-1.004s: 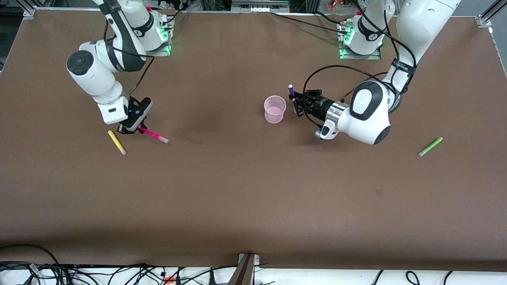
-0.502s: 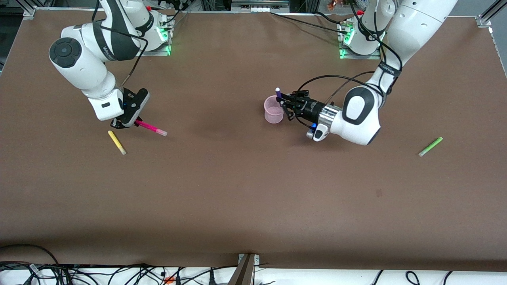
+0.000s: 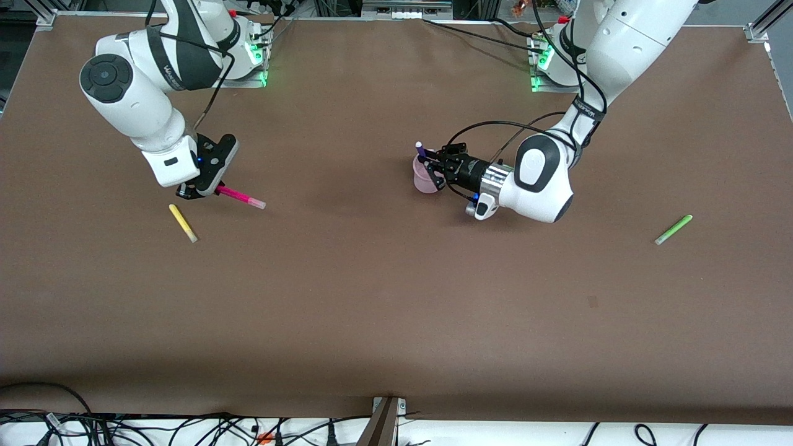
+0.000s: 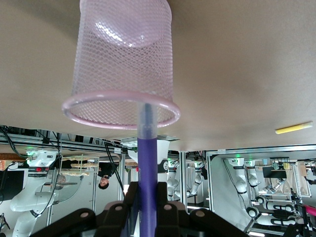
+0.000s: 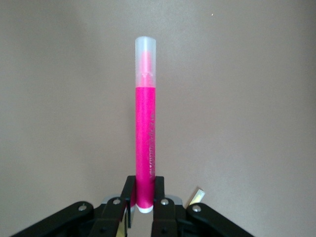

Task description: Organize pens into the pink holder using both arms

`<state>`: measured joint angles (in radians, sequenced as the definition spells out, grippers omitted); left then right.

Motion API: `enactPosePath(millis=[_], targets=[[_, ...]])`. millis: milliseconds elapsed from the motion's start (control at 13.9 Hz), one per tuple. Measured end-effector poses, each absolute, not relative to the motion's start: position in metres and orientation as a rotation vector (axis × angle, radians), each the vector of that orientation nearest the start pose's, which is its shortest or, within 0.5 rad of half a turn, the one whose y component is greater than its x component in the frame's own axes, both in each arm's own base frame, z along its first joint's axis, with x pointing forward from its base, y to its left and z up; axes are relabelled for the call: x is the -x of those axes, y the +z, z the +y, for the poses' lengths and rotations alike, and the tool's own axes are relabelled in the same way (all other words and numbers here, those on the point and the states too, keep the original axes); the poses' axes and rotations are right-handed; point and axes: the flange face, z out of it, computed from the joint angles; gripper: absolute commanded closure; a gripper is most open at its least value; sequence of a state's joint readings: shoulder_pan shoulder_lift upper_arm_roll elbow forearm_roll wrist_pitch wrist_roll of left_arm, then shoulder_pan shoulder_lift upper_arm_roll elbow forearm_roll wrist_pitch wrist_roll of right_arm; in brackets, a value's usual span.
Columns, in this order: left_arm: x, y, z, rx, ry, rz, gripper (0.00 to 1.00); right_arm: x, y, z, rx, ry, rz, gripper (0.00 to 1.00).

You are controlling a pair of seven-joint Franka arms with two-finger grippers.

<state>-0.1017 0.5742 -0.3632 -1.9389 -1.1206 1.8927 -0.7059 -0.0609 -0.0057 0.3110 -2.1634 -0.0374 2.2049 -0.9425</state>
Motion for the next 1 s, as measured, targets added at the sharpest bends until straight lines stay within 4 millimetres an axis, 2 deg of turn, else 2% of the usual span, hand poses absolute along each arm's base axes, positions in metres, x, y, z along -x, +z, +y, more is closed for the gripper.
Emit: enactPosePath(millis=[143, 215, 359, 502, 717, 861, 1004], targets=[[-0.496, 0.208, -0.315, -1.908, -1.349, 1.050, 0.17, -0.523, 0.403, 0.132, 2.618, -0.052, -1.818, 1.00], [-0.495, 0.206, -0.315, -1.906, -1.353, 1.052, 0.00, -0.523, 0.403, 0.132, 2.618, -0.052, -1.818, 1.00], [-0.493, 0.203, -0.317, -1.907, -1.361, 1.052, 0.00, -0.522, 0.403, 0.133, 2.618, -0.045, -1.816, 1.00], [-0.492, 0.204, -0.319, -1.910, -1.362, 1.047, 0.00, -0.522, 0.411, 0.142, 2.619, -0.013, -1.819, 1.00], [-0.507, 0.220, -0.304, -1.969, -1.310, 1.010, 0.00, -0.514, 0.438, 0.183, 2.653, 0.059, -1.835, 1.00], [-0.529, 0.250, -0.269, -2.089, -1.237, 0.947, 0.00, -0.503, 0.461, 0.221, 2.673, 0.099, -1.847, 1.00], [-0.557, 0.283, -0.211, -2.169, -1.187, 0.910, 0.00, -0.484, 0.483, 0.263, 2.706, 0.127, -1.862, 1.00]])
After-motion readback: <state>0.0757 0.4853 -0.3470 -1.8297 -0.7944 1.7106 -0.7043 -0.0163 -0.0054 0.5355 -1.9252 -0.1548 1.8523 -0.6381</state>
